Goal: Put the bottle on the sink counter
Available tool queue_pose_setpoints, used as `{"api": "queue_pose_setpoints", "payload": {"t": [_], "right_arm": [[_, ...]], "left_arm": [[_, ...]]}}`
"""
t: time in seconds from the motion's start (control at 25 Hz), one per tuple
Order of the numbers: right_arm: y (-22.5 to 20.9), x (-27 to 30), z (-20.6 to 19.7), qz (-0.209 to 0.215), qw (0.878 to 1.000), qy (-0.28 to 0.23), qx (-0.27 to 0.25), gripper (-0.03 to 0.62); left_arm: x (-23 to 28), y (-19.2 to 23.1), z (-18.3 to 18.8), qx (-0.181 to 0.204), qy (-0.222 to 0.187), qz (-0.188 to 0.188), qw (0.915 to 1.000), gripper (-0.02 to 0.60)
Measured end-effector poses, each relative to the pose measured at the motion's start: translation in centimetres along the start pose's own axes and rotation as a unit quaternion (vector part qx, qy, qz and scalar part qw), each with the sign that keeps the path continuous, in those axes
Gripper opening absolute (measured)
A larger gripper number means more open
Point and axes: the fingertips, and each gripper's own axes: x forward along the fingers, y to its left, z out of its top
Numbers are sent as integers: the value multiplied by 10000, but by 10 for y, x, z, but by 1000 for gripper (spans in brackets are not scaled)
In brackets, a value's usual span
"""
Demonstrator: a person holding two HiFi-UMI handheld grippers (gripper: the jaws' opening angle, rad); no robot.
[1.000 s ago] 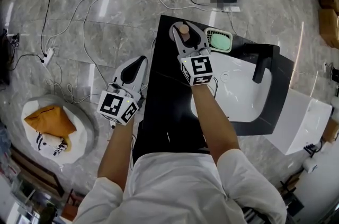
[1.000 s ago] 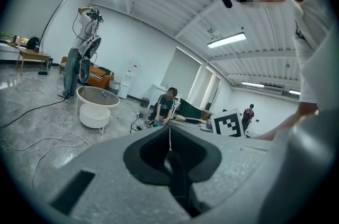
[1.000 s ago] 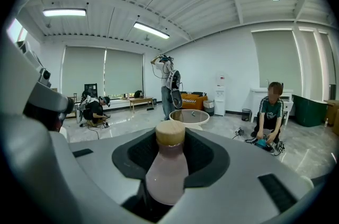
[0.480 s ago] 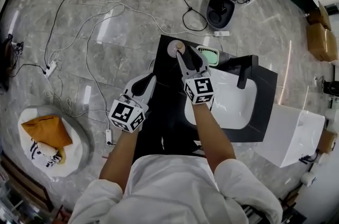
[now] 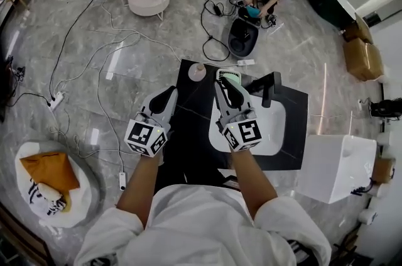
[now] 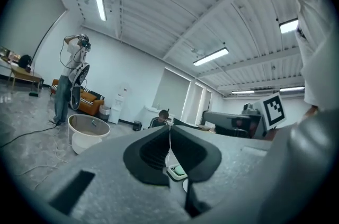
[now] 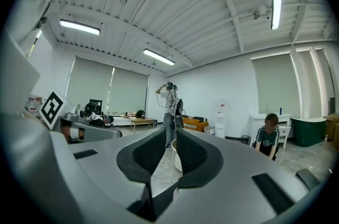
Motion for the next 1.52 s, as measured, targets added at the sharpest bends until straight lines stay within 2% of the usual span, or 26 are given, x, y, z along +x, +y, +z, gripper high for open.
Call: {"api": "queue_pose_setpoints", "payload": {"t": [0.28,0.52,0.76,1.0,1.28,1.52], "right_arm": [[8,-57,46,-71,9996,-220,-188,51],[-24,-124,56,-361,9988,-292,-158,46],[-55,-227,50,-530,9979,-376,-50,35],[-71,-323,37,-626,9969,-468,93,28],[-83,-417,23,-843,9949,-503,228,20],[-87,-475,7,-1208,9908,-390,468,18]], "left_arm": [[-27,-16,25,482,-76,173,9987,20],[-48,-52,37,862,-33,355,9956,19],[-68,-127,30,1029,21,478,9935,19],[-89,-208,1,962,134,491,9941,20],[-110,-288,-28,1050,320,351,9933,18],[-114,-335,-45,1058,567,-13,9928,18]]}}
